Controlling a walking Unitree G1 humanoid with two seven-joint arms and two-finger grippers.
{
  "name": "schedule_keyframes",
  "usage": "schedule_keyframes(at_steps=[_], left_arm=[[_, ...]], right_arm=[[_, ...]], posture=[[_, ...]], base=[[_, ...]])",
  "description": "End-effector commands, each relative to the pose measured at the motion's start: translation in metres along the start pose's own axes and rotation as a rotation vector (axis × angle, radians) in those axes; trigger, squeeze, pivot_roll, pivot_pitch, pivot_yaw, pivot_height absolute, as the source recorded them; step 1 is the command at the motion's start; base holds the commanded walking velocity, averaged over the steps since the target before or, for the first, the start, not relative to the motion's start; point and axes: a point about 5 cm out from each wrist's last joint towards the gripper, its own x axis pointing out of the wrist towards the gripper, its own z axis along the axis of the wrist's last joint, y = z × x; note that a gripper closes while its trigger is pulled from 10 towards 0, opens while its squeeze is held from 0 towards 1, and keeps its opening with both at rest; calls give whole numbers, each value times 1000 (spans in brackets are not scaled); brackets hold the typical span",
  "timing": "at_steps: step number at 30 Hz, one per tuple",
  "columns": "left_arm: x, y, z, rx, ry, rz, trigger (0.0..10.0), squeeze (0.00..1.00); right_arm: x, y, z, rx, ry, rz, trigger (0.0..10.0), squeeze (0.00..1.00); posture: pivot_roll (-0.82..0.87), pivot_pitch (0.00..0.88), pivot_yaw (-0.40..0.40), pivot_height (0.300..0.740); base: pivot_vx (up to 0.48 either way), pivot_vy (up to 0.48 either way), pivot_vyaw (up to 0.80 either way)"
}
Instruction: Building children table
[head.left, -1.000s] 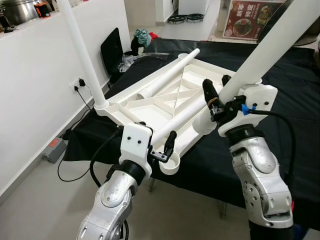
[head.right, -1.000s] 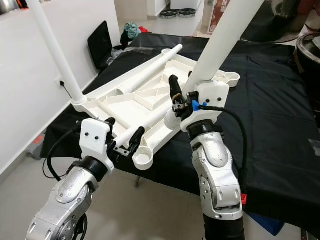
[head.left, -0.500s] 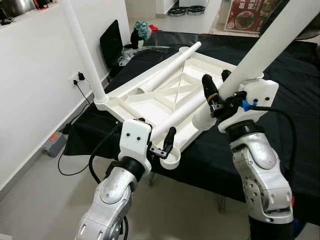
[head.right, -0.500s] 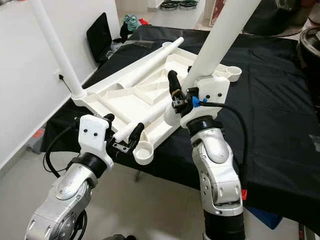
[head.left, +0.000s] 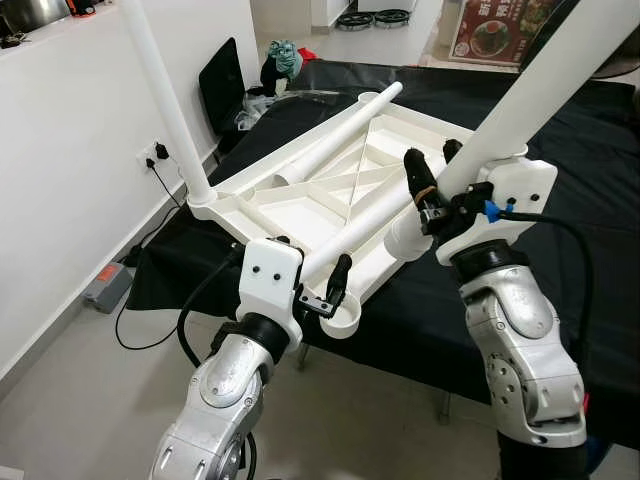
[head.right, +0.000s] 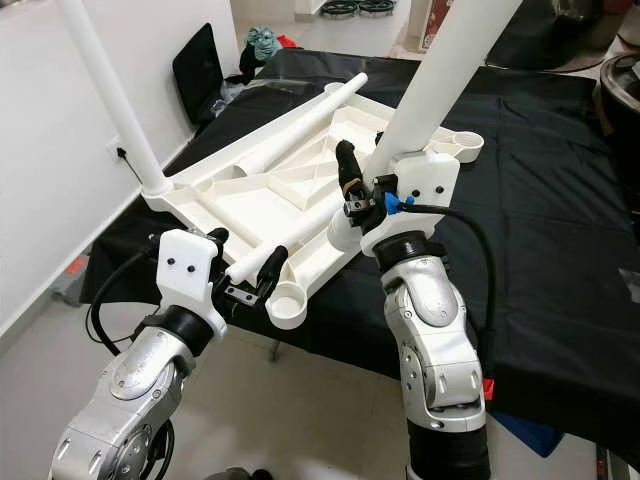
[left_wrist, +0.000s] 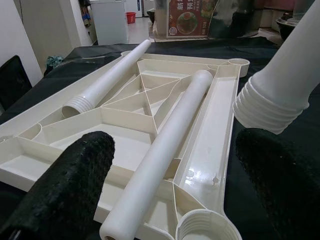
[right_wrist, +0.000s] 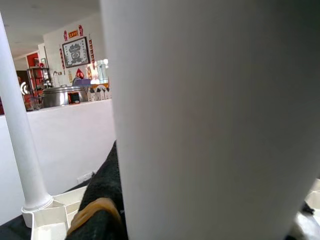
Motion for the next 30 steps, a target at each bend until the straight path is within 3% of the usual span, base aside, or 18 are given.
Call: schedule_keyframes(at_steps=[1,7,11,14,17,21,26,29,30], left_arm=[[-3,2,2,-2,-5,17,10000,0],[-2,2,2,-2,-6,16,10000,0],[0,2,2,0,-10,15,10000,0],[0,2,2,0,-10,15,10000,0],[0,2,2,3,-10,14,10000,0],[-1,3,2,8,-9,12,10000,0],[-3,3,2,8,-6,13,10000,0],[-3,3,2,8,-6,13,10000,0],[-4,3,3,7,-5,12,10000,0]], right_arm=[[4,1,2,13,-9,19,10000,0],[7,1,3,23,-13,36,10000,0],[21,7,-2,67,14,164,10000,0],[24,8,-3,67,20,178,10000,0],[37,9,-4,85,25,231,10000,0],[58,12,-5,143,54,367,10000,0],[66,15,-8,176,126,538,10000,0],[66,15,-8,176,126,538,10000,0],[67,16,-9,187,140,589,10000,0]], posture=[[96,143,13,740],[95,139,13,740],[86,134,12,740],[86,134,12,740],[92,136,6,740],[106,136,-2,740],[113,143,-2,740],[113,143,-2,740],[113,144,-1,740]], base=[[0,0,0],[0,0,0],[0,0,0],[0,0,0],[0,0,0],[0,0,0],[0,0,0],[0,0,0],[0,0,0]])
